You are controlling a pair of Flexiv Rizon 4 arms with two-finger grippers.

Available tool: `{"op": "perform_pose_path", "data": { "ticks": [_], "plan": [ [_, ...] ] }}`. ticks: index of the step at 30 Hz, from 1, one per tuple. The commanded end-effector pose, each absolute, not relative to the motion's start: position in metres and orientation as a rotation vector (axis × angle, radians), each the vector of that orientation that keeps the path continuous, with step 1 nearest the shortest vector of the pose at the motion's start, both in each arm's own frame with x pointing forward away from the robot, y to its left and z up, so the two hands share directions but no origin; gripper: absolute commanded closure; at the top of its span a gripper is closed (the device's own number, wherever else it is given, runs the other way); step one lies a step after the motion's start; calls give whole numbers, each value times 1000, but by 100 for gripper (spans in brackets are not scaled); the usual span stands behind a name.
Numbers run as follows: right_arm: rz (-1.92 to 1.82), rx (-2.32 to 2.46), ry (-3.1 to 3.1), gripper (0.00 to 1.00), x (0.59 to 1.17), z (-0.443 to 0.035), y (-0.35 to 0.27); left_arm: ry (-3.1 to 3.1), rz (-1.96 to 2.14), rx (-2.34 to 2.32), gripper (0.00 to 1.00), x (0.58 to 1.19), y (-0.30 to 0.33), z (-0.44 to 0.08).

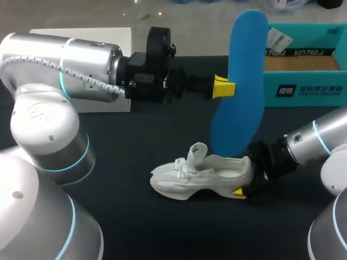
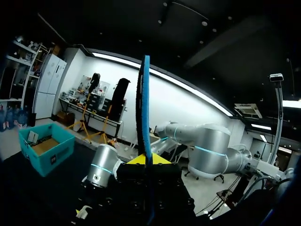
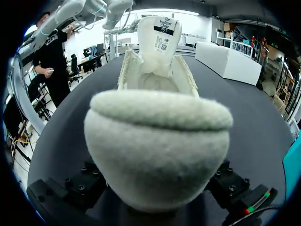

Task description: Take the shoe out of the shoebox, open the shoe tongue, remove and reinsert the insole, then place the shoe into the shoebox

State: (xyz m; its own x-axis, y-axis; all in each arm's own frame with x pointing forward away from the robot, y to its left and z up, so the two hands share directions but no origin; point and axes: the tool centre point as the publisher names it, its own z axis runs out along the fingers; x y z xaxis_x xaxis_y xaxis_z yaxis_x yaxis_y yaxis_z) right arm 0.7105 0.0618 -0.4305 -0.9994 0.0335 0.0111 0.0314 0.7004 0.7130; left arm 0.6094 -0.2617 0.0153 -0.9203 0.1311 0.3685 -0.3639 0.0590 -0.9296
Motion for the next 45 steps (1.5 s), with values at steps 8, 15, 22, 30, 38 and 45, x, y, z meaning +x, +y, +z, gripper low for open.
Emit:
{"op": "perform_pose_path", "data": {
  "ticks": [8, 15, 22, 30, 38, 45],
  "plan": [
    [1209, 56, 2895, 100, 711, -432, 63, -1882, 1882, 286, 100, 568, -264, 17],
    [1209, 56, 2895, 100, 711, -432, 63, -1861, 1836, 310, 100, 558, -246, 10],
    [1209, 56, 2895, 100, 711, -432, 63, -1879, 1821, 327, 100, 557, -227, 6],
    [1209, 56, 2895, 100, 711, -432, 63, -1882, 1818, 348, 100, 565, -215, -3],
    [1209, 56, 2895, 100, 711, -432, 63, -1893, 1831, 335, 100, 568, -216, -4],
    [1209, 56, 2895, 100, 711, -432, 63, -1893, 1831, 335, 100, 568, -216, -4]
  ]
}}
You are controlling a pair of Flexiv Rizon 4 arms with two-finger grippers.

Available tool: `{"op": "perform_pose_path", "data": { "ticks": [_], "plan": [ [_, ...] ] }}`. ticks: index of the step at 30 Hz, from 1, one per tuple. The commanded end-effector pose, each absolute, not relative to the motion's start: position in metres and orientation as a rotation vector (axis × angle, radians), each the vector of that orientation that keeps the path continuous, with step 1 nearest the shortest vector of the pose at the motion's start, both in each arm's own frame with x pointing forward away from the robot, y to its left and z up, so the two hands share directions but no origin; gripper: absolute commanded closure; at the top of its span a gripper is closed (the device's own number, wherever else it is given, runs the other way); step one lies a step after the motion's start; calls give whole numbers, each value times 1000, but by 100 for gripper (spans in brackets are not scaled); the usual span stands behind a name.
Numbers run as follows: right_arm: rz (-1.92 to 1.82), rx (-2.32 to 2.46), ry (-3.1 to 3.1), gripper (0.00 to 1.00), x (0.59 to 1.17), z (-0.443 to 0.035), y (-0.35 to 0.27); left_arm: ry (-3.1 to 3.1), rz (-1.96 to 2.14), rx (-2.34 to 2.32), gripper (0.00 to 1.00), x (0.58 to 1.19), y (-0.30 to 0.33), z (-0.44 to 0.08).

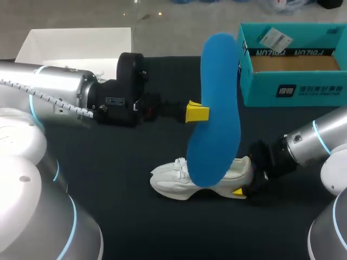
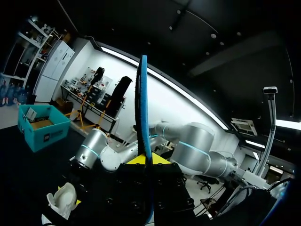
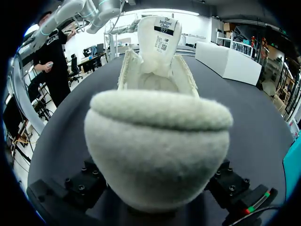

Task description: Take the shoe out of the shoebox, open the shoe tongue, remove and reinsert the insole, then place the shoe into the shoebox

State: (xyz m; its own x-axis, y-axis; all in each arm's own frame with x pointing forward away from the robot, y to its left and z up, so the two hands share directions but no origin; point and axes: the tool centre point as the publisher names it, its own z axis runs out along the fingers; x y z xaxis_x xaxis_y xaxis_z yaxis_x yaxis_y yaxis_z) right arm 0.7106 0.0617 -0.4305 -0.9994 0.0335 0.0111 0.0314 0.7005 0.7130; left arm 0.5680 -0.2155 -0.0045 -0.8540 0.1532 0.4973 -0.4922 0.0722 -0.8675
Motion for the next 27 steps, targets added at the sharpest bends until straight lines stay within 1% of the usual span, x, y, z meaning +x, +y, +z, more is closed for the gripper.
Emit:
{"op": "perform_pose_path", "data": {
  "ticks": [1, 22, 23, 24, 25, 26, 27],
  "plan": [
    [1209, 56, 2895, 100, 711, -432, 63, -1893, 1831, 335, 100, 568, -216, -4],
    [1209, 56, 2895, 100, 711, -432, 63, -1893, 1831, 335, 100, 568, -216, -4],
    [1209, 56, 2895, 90, 711, -432, 63, -1893, 1831, 335, 100, 568, -216, -4],
    [1209, 56, 2895, 73, 711, -432, 63, -1893, 1831, 335, 100, 568, -216, -4],
    [1209, 56, 2895, 50, 711, -432, 63, -1893, 1831, 335, 100, 568, -216, -4],
    [1164, 78, 2906, 0, 712, -430, 62, -1893, 1831, 335, 100, 568, -216, -4],
    [1142, 85, 2914, 0, 713, -430, 60, -1893, 1831, 335, 100, 568, -216, -4]
  ]
}}
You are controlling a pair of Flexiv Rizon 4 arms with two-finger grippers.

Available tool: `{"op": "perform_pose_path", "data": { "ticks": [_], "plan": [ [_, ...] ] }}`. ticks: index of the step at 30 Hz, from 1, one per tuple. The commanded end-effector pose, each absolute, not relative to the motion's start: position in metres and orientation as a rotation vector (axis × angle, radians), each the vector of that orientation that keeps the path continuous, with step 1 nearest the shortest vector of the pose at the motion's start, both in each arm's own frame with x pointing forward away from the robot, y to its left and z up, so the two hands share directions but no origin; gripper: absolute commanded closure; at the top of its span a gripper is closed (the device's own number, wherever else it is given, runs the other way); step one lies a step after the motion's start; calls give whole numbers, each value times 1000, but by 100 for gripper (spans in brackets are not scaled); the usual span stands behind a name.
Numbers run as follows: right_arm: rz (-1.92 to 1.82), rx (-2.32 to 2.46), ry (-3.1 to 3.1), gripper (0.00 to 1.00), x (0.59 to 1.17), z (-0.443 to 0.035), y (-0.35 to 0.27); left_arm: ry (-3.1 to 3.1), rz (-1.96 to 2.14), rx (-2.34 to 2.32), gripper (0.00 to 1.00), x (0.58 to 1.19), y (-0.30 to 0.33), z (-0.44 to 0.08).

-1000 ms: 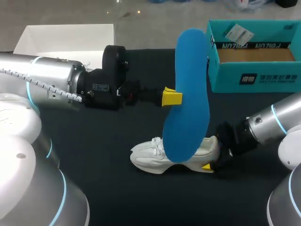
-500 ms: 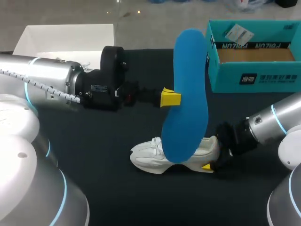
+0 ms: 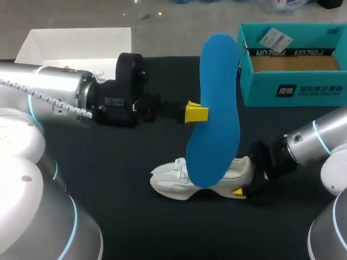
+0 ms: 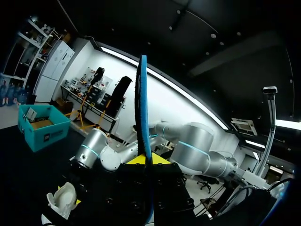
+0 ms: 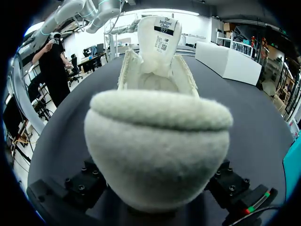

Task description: Take the shoe out of the shoebox, open the shoe tongue, remove and reinsert the insole, then place the shoe into the shoebox

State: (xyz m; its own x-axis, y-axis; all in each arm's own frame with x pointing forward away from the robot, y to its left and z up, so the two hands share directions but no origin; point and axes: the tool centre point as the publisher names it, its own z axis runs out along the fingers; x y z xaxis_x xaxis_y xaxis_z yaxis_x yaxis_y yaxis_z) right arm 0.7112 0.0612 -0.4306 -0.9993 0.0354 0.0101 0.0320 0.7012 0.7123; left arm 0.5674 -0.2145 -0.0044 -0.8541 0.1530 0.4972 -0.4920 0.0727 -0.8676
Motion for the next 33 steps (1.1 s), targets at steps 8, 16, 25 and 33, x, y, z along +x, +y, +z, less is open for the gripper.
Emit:
{"op": "perform_pose_path", "data": {
  "ticks": [8, 16, 25, 33],
  "plan": [
    [950, 125, 2959, 0, 714, -422, 48, -1893, 1831, 335, 100, 568, -216, -4],
    [743, 194, 2970, 0, 716, -399, 37, -1893, 1831, 335, 100, 568, -216, -4],
    [406, 269, 3065, 0, 714, -375, 29, -1893, 1831, 335, 100, 568, -216, -4],
    [274, 251, 3116, 0, 712, -362, 36, -1893, 1831, 335, 100, 568, -216, -4]
  ]
}}
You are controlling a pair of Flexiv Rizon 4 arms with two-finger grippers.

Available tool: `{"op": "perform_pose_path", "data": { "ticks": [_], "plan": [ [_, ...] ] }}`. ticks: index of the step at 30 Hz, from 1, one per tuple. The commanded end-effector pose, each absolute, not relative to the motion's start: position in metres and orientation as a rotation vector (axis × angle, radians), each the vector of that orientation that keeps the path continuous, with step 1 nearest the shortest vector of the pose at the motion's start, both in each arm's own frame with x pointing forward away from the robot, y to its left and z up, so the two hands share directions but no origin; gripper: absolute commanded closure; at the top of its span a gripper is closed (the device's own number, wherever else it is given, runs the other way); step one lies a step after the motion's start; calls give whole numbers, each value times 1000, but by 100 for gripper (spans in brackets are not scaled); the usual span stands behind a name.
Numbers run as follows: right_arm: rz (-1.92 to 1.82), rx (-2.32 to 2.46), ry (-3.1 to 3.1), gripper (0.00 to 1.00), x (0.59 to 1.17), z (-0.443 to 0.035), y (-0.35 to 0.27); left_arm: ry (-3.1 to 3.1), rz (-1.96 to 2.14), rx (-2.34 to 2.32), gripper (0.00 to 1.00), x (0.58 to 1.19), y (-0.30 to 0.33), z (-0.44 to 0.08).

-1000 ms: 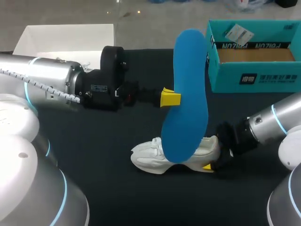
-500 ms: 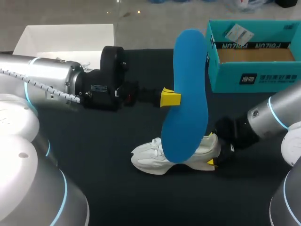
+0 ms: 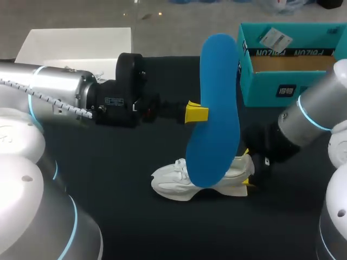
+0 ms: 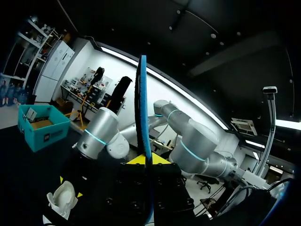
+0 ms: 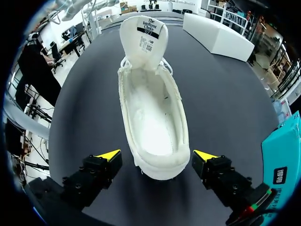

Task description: Take the shoe out of the shoebox, open the shoe tongue, remove and reinsert the insole, then place the shoe into the shoebox

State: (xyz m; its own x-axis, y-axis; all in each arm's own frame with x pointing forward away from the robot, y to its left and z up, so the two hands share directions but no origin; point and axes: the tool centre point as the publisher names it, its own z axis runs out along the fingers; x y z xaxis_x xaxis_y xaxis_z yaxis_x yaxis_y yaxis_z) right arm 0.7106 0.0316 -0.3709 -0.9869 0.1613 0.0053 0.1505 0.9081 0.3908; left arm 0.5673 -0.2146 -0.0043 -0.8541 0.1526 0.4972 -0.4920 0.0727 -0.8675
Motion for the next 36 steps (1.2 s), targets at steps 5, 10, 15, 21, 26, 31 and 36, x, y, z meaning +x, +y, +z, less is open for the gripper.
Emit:
{"op": "perform_pose_path", "data": {
  "ticks": [5, 10, 15, 21, 26, 31, 36],
  "plan": [
    [222, 235, 3119, 0, 711, -353, 40, -1893, 1831, 335, 100, 568, -216, -4],
    [200, 227, 3114, 0, 710, -347, 43, -1893, 1831, 335, 100, 568, -216, -4],
    [198, 230, 3112, 0, 708, -347, 44, -1893, 1831, 335, 100, 568, -216, -4],
    [219, 243, 3109, 0, 706, -347, 43, -1893, 1831, 335, 100, 568, -216, -4],
    [219, 243, 3109, 0, 706, -347, 43, -1893, 1831, 335, 100, 568, -216, -4],
    [219, 243, 3109, 0, 706, -347, 43, -1893, 1831, 335, 100, 568, -216, -4],
    [219, 243, 3109, 0, 706, -347, 43, -1893, 1831, 335, 100, 568, -216, -4]
  ]
}}
